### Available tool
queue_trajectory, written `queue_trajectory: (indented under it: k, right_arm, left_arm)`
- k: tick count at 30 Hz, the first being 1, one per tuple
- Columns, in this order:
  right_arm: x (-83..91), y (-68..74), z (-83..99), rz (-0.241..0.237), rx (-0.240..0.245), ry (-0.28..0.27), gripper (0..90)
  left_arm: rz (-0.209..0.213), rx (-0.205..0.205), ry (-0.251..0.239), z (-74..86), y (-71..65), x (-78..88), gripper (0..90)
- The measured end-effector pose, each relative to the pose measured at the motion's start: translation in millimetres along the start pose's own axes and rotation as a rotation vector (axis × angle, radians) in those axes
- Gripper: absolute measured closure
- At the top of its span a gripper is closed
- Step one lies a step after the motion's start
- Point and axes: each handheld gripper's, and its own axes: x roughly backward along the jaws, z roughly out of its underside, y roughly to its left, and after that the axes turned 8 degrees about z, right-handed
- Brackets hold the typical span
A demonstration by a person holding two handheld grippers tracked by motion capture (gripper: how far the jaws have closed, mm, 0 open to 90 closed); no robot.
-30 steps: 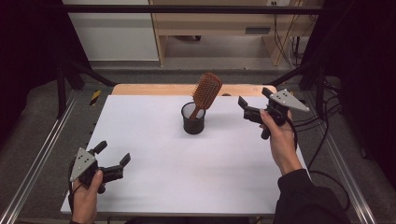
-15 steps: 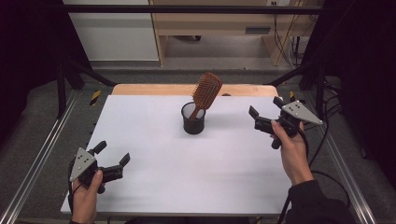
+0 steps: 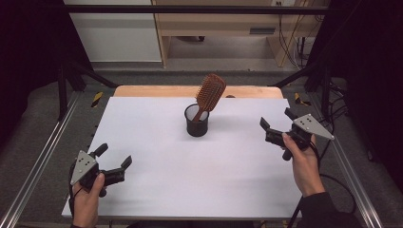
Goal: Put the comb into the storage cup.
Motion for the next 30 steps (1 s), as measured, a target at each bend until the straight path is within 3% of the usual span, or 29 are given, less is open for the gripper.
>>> queue_trajectory:
  k: [13,19,26,30]
  right_arm:
    - [18.0,-11.9,30.4,0.029,0.002,0.031,4.8]
    - [26.7,-16.8,45.3,0.039,-0.018,0.054,3.4]
    - [36.3,-17.9,61.6,0.028,-0.034,0.079,2.9]
    - [40.0,-17.0,68.3,0.016,-0.028,0.092,2.9]
  left_arm:
    - [-0.004,0.001,-0.005,-0.4,0.6,1.6,1.8]
    - [-0.006,0.005,-0.010,-0.6,1.9,3.9,1.8]
    - [-0.015,0.012,-0.021,-0.9,4.8,8.6,1.7]
    - [0.001,0.005,-0.020,-1.4,5.0,9.9,1.8]
